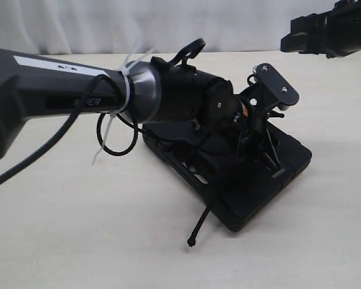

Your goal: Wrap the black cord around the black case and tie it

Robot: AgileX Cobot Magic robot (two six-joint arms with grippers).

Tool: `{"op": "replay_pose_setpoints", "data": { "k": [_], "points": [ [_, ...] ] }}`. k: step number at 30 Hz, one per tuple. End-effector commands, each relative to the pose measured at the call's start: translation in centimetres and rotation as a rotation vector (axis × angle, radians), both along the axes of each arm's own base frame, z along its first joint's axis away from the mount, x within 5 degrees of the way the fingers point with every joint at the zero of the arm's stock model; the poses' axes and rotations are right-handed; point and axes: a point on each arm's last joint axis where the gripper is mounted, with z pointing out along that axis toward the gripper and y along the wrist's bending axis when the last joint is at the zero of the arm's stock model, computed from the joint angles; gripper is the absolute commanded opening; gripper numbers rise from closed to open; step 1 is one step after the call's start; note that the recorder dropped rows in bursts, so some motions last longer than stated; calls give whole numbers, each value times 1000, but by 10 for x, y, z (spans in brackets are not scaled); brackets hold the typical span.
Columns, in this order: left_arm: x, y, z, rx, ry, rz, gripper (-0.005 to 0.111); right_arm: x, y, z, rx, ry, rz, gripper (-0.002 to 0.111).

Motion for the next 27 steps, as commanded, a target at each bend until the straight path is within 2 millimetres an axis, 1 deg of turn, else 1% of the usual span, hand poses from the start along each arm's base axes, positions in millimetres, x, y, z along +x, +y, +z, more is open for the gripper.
{"op": "replay_pose_setpoints", "data": {
  "k": [1,3,4,6,7,9,11,12,14,17,20,21,22,24,25,27],
  "points": [
    [5,-5,-8,-41,-24,33,45,-1,-1,1,6,-3,-5,41],
    [7,-7,-7,-61,-31,46,45,-1,-1,1,5,-5,-7,41],
    [9,-9,-8,-62,-31,45,42,-1,-1,1,5,-5,-7,41],
    [9,-8,-16,-34,-15,38,30,-1,-1,1,5,-5,-7,41],
    [7,-6,-23,15,1,15,21,-1,-1,1,5,-5,-7,41],
    [4,0,-29,122,0,-47,13,-1,-1,1,5,-5,-7,41],
    [3,7,-31,260,3,-106,2,-1,-1,1,5,-6,-8,41],
    [3,9,-30,293,1,-113,0,-1,-1,1,5,-6,-8,41],
    [4,13,-25,374,16,-117,0,-1,-1,1,5,-6,-8,41],
    [6,23,-16,545,33,-145,0,-1,-1,1,5,-6,-8,41],
    [6,29,-12,632,57,-148,0,-1,-1,1,5,-6,-8,41],
    [5,31,-9,643,62,-147,0,-1,-1,1,5,-6,-8,41],
    [4,32,2,635,60,-142,0,-1,-1,1,4,-7,-10,41],
    [2,38,30,618,30,-127,0,-2,0,1,8,0,-2,41],
    [3,46,48,609,24,-108,0,-2,0,1,10,4,3,41],
    [5,61,76,578,27,-67,0,-3,1,1,14,14,14,41]
  ]
}}
